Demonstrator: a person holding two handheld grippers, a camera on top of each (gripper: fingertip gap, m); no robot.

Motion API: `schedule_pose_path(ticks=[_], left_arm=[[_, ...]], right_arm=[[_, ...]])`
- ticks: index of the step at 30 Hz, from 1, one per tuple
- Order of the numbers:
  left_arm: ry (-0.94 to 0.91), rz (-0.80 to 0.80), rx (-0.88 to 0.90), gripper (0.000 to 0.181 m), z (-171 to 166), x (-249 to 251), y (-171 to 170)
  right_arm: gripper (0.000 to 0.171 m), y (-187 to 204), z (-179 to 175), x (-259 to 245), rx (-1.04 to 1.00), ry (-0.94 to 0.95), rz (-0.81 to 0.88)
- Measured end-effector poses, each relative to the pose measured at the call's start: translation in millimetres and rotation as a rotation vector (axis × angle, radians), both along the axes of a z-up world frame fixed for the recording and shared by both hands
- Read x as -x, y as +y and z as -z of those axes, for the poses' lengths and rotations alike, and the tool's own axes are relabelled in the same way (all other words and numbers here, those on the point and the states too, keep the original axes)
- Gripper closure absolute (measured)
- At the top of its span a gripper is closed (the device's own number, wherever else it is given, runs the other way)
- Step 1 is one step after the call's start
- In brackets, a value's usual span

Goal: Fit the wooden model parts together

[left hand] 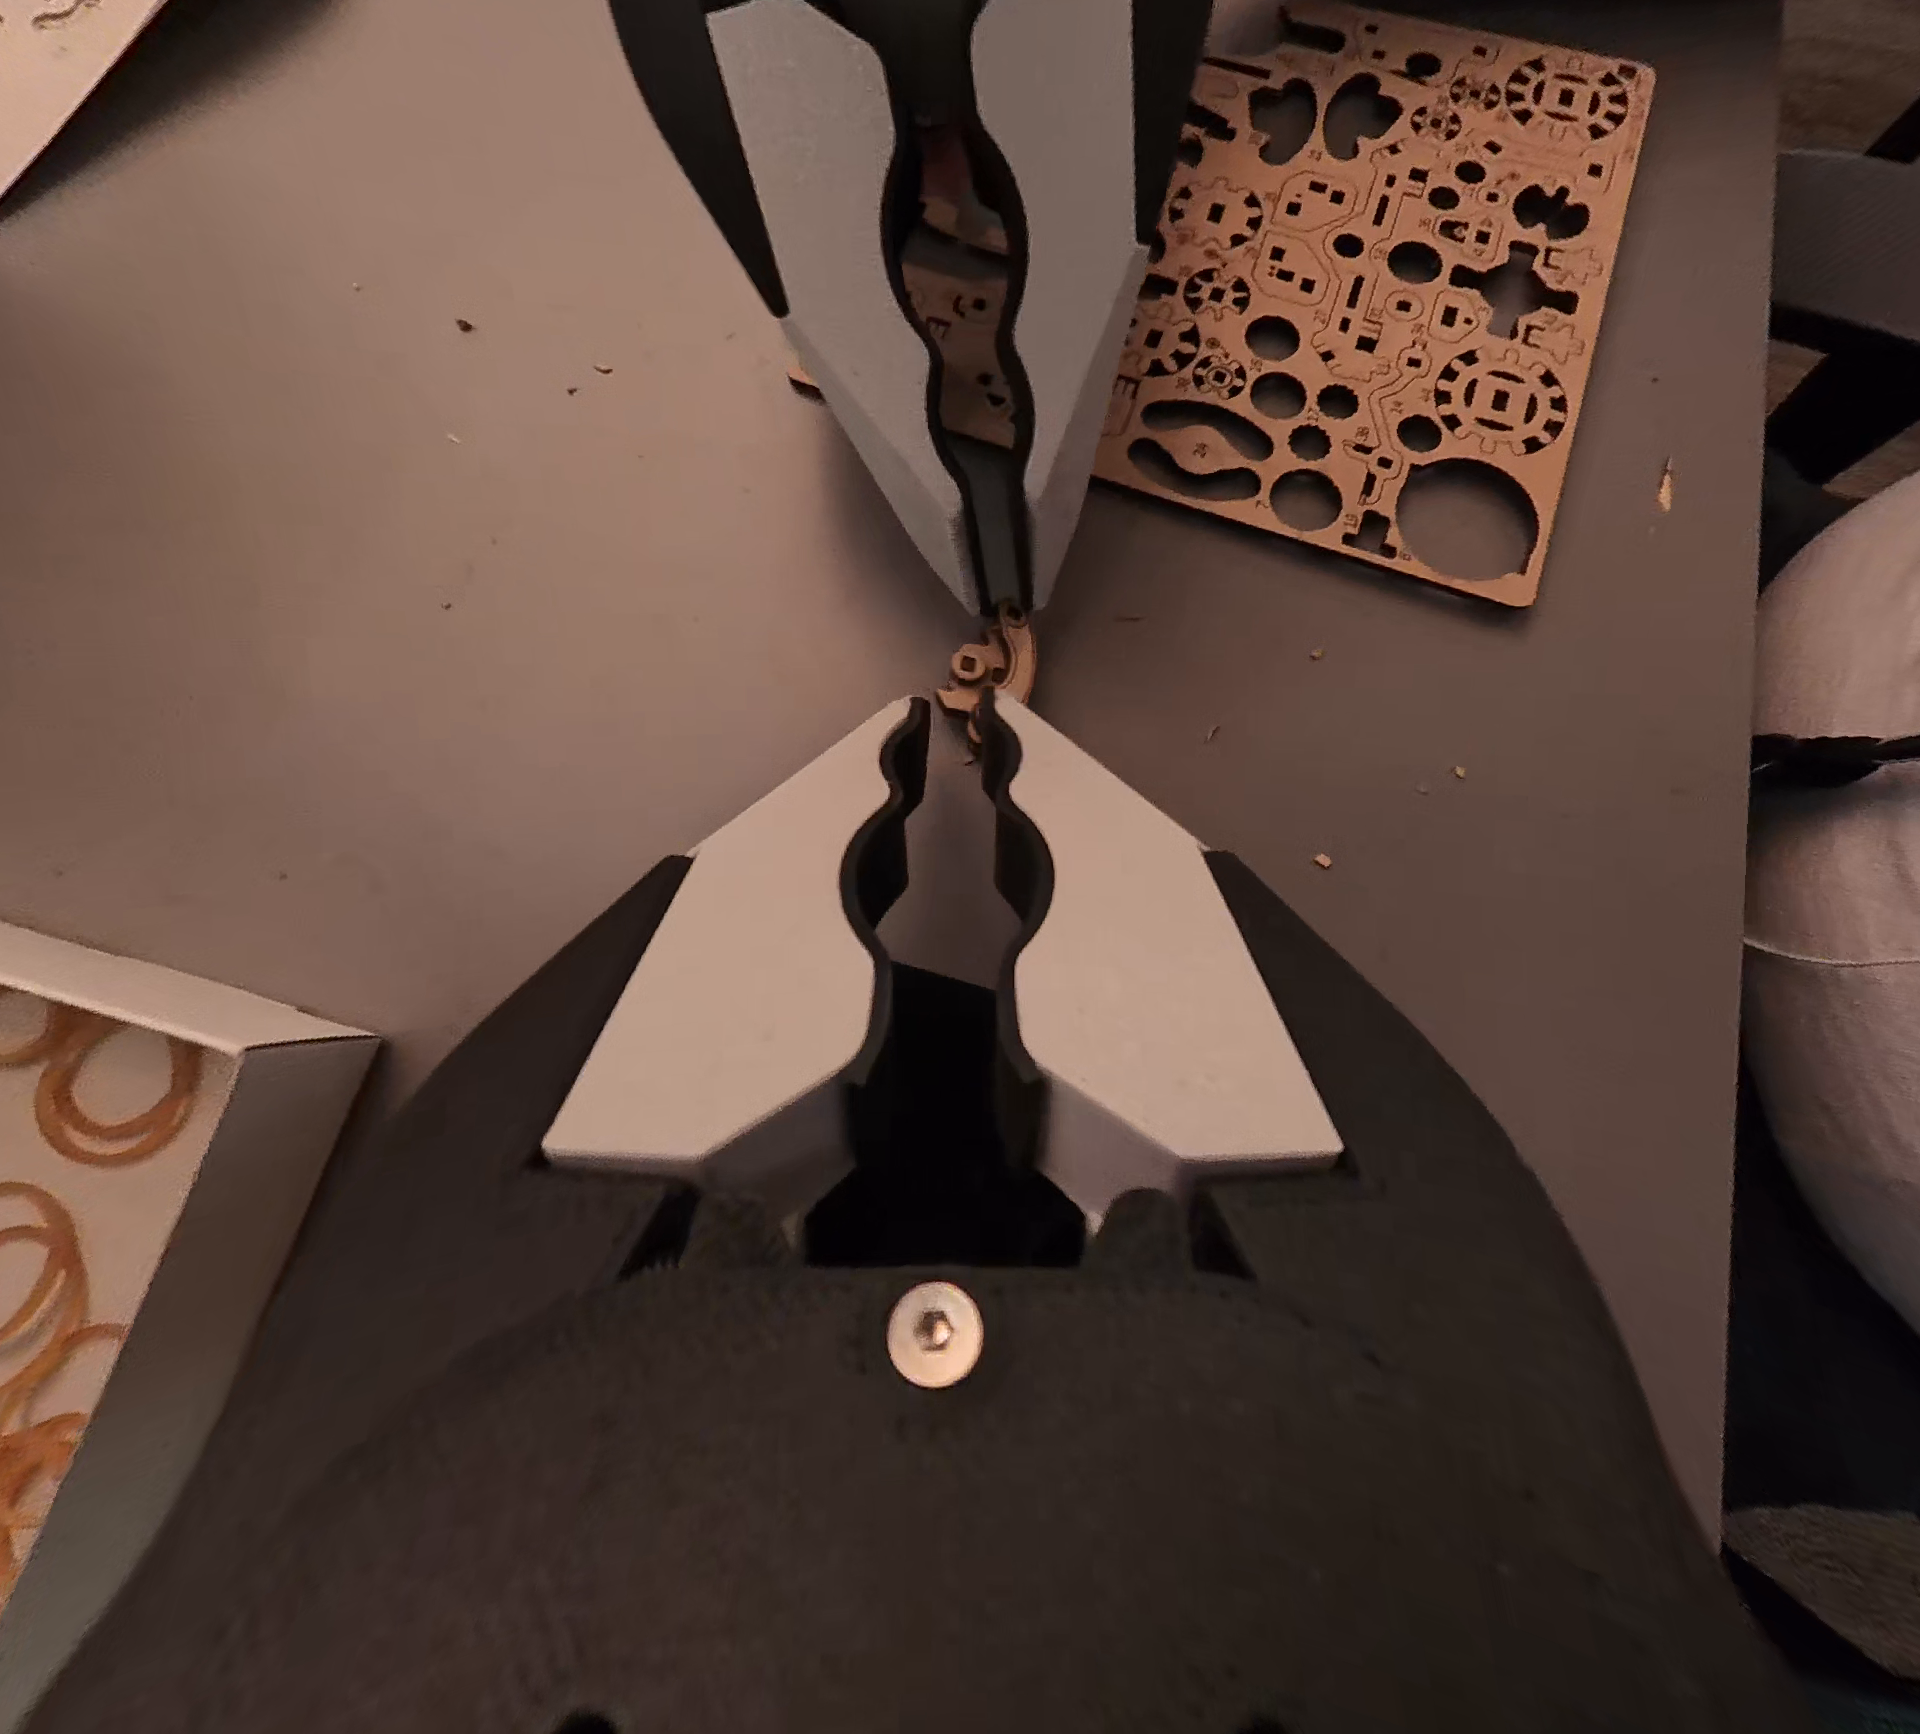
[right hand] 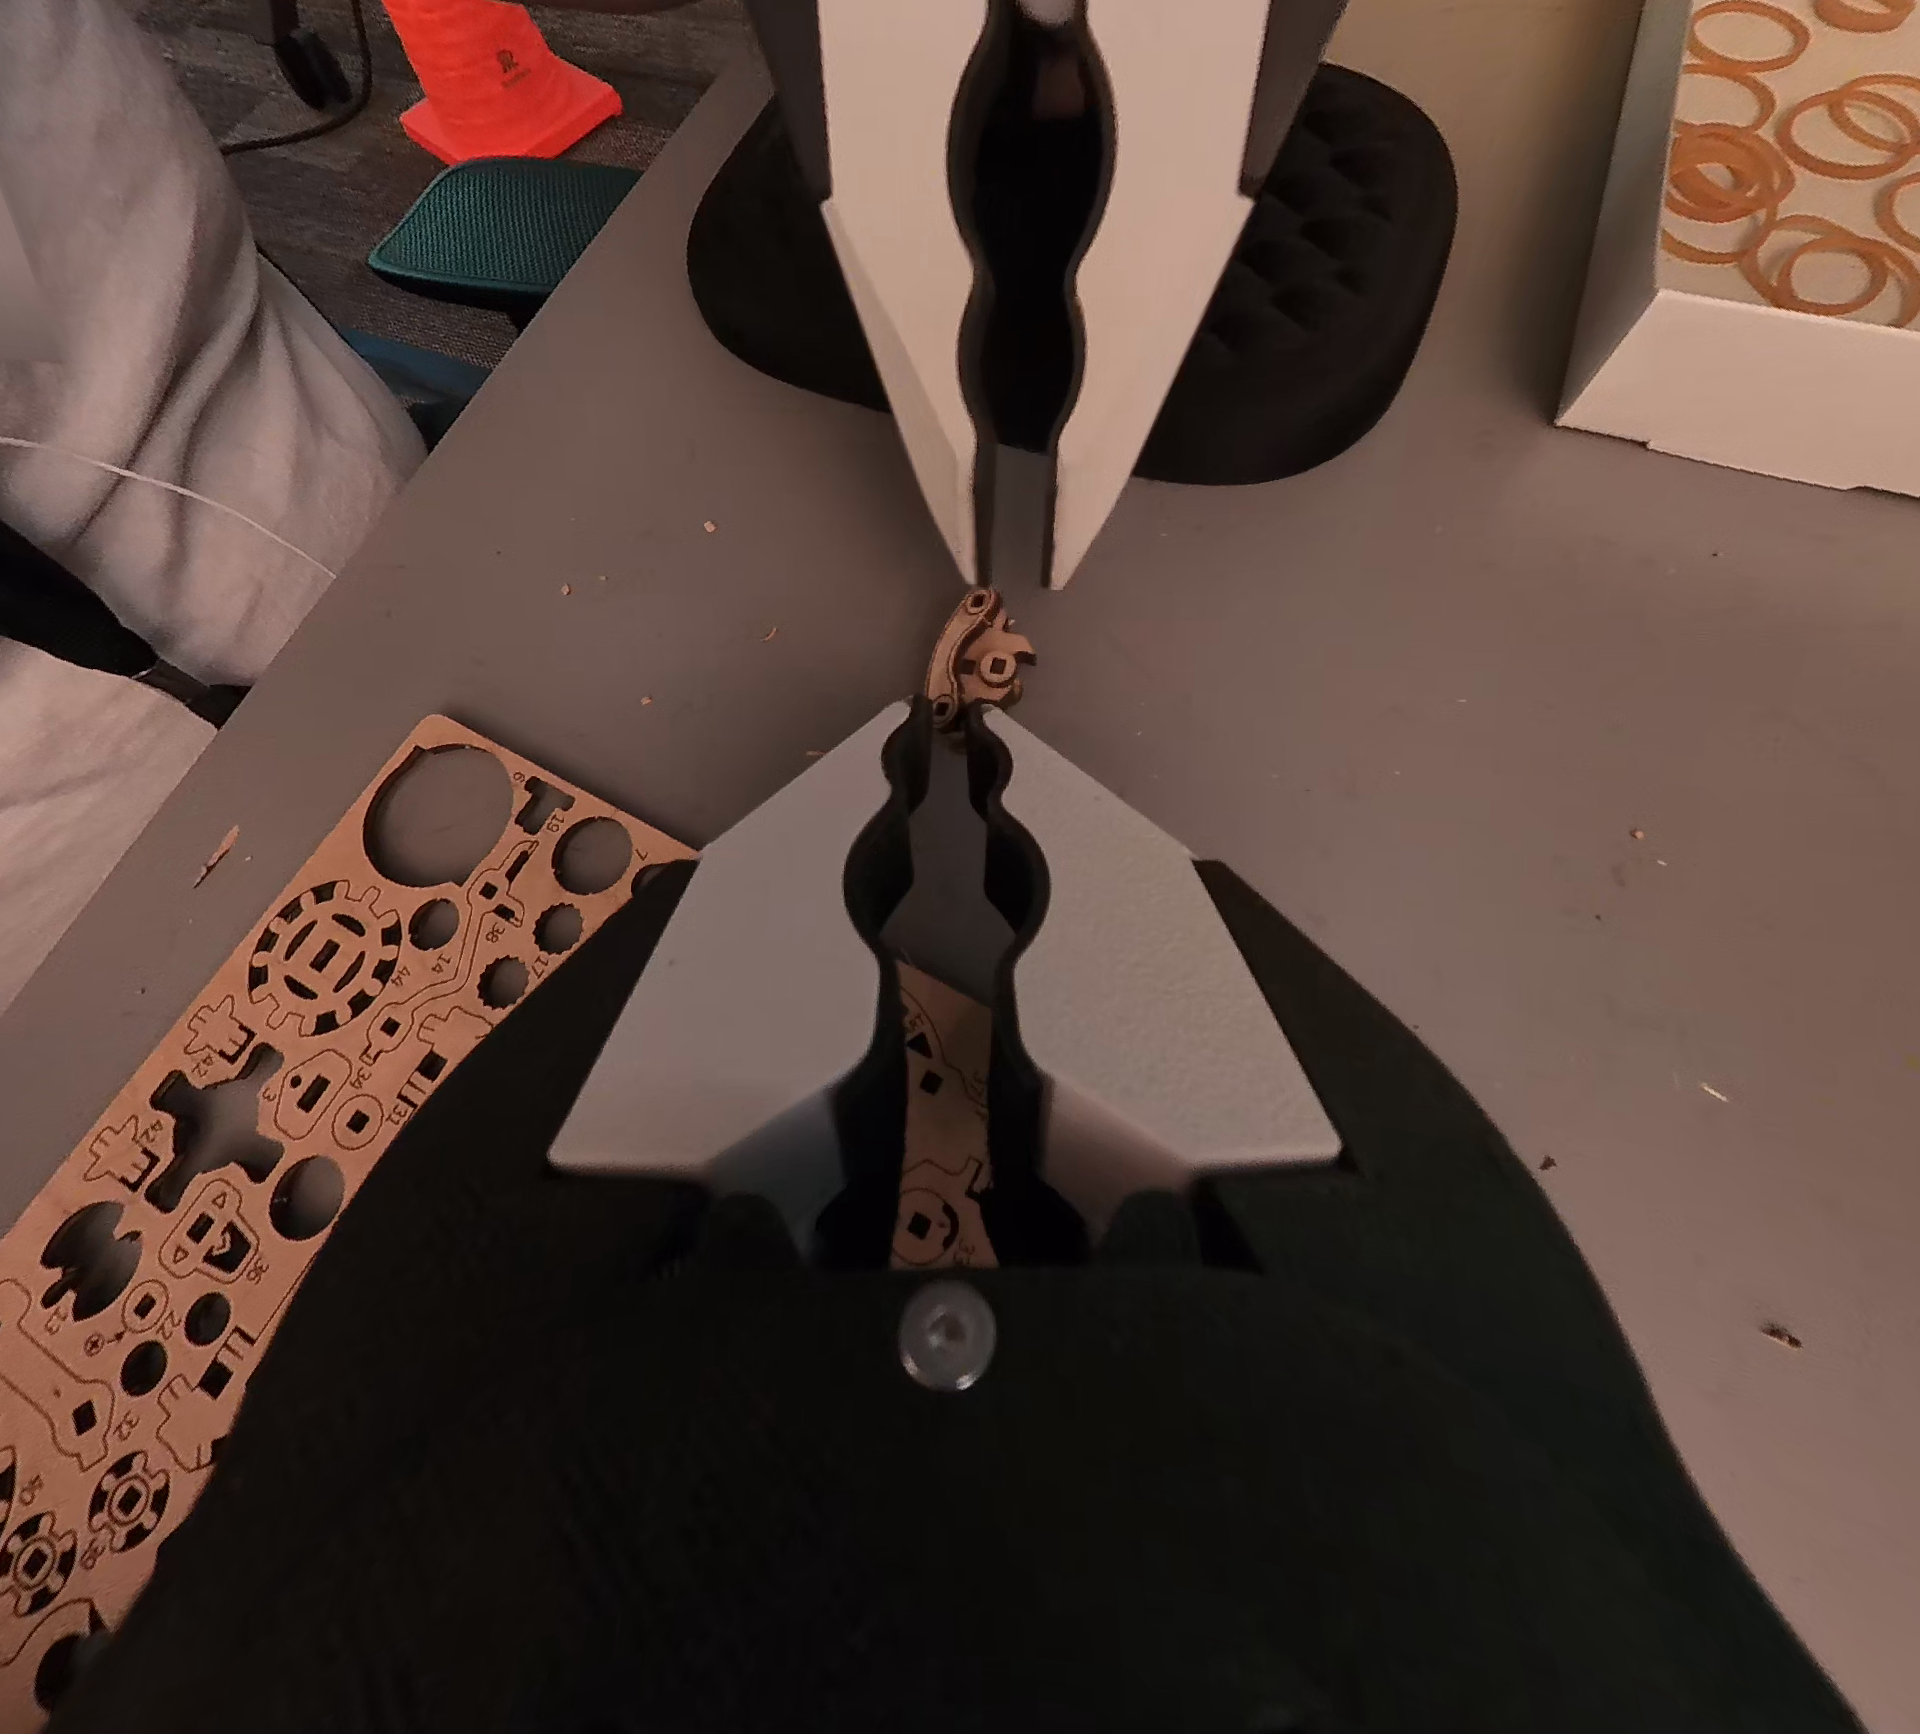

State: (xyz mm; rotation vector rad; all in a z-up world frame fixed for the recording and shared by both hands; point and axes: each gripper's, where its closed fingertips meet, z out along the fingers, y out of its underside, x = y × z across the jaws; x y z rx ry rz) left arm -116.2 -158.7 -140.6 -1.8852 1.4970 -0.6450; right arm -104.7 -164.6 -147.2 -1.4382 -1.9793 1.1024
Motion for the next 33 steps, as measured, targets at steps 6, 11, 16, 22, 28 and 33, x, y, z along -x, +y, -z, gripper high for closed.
schedule_pose_path(ticks=[6,11,16,22,28,33], left_arm=[[0.019,-0.001,0.060,0.173,4,1,1],[0.022,0.008,0.080,0.178,5,-2,1],[0.023,0.016,0.067,0.180,5,-4,2],[0.027,0.013,0.031,0.180,6,-3,2],[0.024,0.009,0.006,0.180,6,-3,3],[0.025,0.010,-0.016,0.179,6,-3,2]], right_arm=[[0.167,0,0,0,0.002,0.000,0.000],[0.167,1,0,0,0.006,0.000,0.002],[0.167,1,-2,0,0.010,0.006,0.005],[0.165,1,-9,2,0.022,0.041,0.013],[0.167,-3,-18,13,0.060,0.076,0.034],[0.167,-6,-10,19,0.082,0.029,0.054]])
